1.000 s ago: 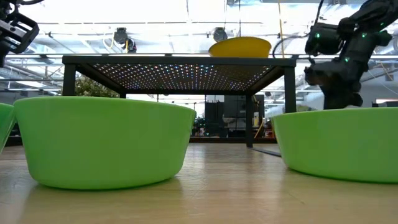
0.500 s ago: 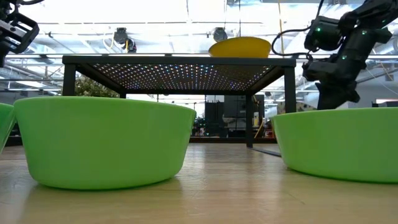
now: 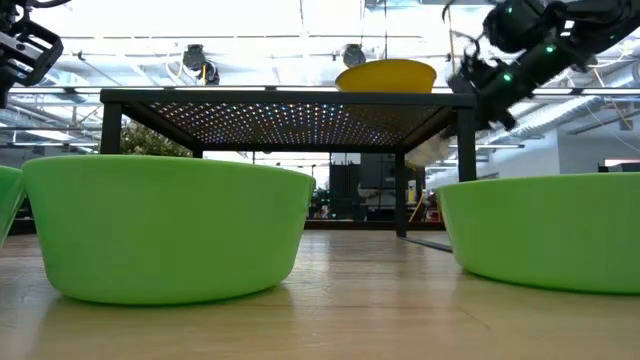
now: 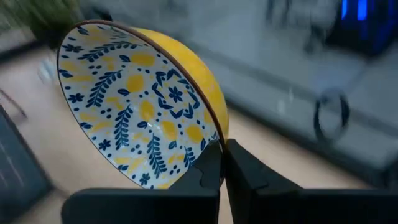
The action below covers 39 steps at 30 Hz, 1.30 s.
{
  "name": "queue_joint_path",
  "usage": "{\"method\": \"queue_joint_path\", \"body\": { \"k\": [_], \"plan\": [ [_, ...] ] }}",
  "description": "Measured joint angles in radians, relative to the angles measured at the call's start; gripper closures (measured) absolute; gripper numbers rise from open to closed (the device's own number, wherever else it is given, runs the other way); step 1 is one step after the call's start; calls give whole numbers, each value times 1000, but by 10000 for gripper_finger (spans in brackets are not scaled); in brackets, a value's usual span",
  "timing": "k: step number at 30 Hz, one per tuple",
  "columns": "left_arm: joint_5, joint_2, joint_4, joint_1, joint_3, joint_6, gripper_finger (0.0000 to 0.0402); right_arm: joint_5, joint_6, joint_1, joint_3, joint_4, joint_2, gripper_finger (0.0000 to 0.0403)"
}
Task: Pick & Place Mini bowls
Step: Stack the right white patterned bowl on top of the white patterned bowl on the shelf
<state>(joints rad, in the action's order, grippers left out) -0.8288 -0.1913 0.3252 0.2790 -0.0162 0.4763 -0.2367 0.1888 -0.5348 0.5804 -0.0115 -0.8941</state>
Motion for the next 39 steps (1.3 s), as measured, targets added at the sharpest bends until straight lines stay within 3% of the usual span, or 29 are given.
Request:
{"method": "queue_joint_path", "body": {
  "k": [5, 10, 15, 21, 24, 27, 34, 39],
  "plan": [
    [0, 0, 0, 0, 0, 0, 355, 9, -167, -17, 0, 300, -56, 402],
    [0, 0, 0, 0, 0, 0, 355, 148, -289, -38, 1, 539, -134, 403],
    [0, 0, 0, 0, 0, 0, 355, 324, -319, -49, 1, 656, -200, 403],
    [0, 0, 0, 0, 0, 0, 355, 455, -201, 21, 45, 727, -208, 403],
    [0, 0, 0, 0, 0, 0, 355, 523, -152, 92, 166, 637, -202, 403],
    [0, 0, 0, 0, 0, 0, 355, 528, -181, 189, 351, 392, -211, 403],
    [0, 0, 0, 0, 0, 0, 355, 322, -233, 349, 869, -202, -410, 403],
    [0, 0, 0, 0, 0, 0, 355, 259, -221, 388, 1197, -513, -578, 403]
  ]
}}
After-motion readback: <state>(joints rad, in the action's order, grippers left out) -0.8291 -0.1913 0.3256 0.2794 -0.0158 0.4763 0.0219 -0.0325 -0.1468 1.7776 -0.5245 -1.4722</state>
